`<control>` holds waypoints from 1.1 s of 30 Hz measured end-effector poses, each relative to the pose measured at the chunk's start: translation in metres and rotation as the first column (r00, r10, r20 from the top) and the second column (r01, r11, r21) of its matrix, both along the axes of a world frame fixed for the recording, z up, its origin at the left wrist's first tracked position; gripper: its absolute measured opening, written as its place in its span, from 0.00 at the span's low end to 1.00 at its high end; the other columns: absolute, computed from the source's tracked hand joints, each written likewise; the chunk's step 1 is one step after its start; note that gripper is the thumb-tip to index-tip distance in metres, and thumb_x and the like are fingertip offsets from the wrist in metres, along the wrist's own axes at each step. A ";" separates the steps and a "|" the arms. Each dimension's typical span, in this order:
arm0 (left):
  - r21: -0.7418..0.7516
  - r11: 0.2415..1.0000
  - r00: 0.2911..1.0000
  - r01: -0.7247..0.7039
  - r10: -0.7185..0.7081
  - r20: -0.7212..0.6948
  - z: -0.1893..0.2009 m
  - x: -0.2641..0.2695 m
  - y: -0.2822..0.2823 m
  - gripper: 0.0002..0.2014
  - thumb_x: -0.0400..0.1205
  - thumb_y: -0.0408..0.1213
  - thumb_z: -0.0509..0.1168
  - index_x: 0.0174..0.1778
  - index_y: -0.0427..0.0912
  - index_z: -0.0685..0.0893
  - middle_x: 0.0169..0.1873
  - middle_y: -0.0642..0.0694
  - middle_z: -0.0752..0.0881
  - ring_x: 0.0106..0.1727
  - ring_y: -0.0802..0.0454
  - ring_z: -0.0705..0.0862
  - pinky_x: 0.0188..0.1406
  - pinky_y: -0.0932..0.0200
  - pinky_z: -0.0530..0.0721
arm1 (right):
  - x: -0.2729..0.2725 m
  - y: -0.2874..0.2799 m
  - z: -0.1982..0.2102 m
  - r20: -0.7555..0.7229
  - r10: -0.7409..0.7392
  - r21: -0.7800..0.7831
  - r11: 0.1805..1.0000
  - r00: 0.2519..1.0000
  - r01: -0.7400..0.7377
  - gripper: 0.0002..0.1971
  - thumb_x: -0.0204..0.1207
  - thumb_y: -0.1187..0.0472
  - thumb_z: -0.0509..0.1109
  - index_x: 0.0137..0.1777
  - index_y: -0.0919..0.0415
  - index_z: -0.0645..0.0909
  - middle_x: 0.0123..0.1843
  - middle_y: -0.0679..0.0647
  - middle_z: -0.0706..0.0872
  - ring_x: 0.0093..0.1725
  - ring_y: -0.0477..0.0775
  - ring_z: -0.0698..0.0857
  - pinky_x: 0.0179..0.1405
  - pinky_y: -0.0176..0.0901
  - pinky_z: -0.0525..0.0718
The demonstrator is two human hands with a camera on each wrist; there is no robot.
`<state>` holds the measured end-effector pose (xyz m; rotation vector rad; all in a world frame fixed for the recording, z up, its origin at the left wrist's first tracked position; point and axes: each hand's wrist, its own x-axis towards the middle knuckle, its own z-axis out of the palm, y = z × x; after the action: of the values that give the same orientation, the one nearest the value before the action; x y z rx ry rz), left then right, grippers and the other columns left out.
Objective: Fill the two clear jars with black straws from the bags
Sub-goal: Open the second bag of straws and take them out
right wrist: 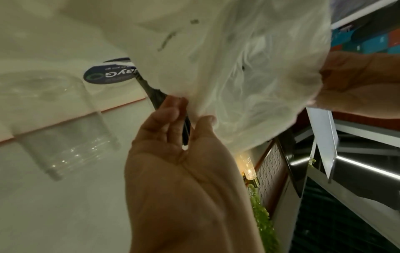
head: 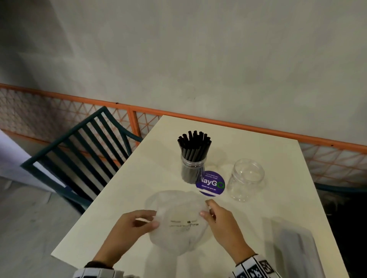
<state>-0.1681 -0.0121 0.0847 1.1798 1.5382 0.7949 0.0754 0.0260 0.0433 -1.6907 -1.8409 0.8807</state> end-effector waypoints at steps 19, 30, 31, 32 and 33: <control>0.377 0.925 0.840 0.057 0.160 -0.519 -0.012 -0.071 0.025 0.11 0.71 0.26 0.66 0.31 0.38 0.69 0.23 0.48 0.71 0.25 0.51 0.68 0.24 0.60 0.66 | -0.067 -0.016 -0.002 -0.028 -0.345 0.205 0.916 0.938 0.343 0.24 0.68 0.72 0.66 0.29 0.47 0.57 0.26 0.46 0.65 0.27 0.45 0.69 0.27 0.34 0.68; -0.093 0.963 0.844 0.255 -0.174 0.507 -0.026 -0.118 0.034 0.26 0.62 0.43 0.76 0.51 0.29 0.86 0.50 0.39 0.90 0.53 0.45 0.88 0.52 0.60 0.86 | -0.071 -0.020 -0.011 -0.489 -0.236 -0.365 0.930 0.840 0.049 0.08 0.75 0.69 0.69 0.51 0.60 0.85 0.46 0.57 0.89 0.40 0.47 0.83 0.35 0.32 0.80; -0.064 0.958 0.836 0.281 -0.211 0.506 -0.026 -0.120 0.035 0.28 0.59 0.45 0.79 0.51 0.32 0.87 0.50 0.40 0.90 0.52 0.46 0.88 0.50 0.62 0.86 | -0.073 -0.021 -0.011 -0.494 -0.229 -0.357 0.933 0.839 0.045 0.06 0.75 0.68 0.69 0.49 0.61 0.85 0.44 0.56 0.88 0.40 0.47 0.83 0.36 0.32 0.80; -0.035 0.956 0.853 0.291 -0.243 0.461 -0.025 -0.120 0.035 0.28 0.56 0.46 0.81 0.49 0.35 0.88 0.47 0.41 0.91 0.50 0.47 0.89 0.48 0.64 0.86 | -0.076 -0.022 -0.011 -0.503 -0.233 -0.364 0.931 0.832 0.041 0.03 0.74 0.67 0.70 0.46 0.62 0.83 0.42 0.57 0.86 0.40 0.48 0.83 0.37 0.33 0.81; -0.003 0.956 0.880 0.292 -0.268 0.393 -0.025 -0.118 0.036 0.25 0.56 0.47 0.81 0.45 0.39 0.89 0.43 0.43 0.91 0.46 0.48 0.88 0.45 0.66 0.85 | -0.081 -0.023 -0.010 -0.524 -0.238 -0.368 0.929 0.818 0.035 0.01 0.74 0.67 0.70 0.44 0.63 0.81 0.40 0.57 0.85 0.40 0.48 0.83 0.39 0.34 0.83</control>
<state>-0.2860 0.0240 0.0592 1.0894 1.0282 0.7278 -0.0055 0.0032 0.0329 -1.5000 -1.1946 1.5156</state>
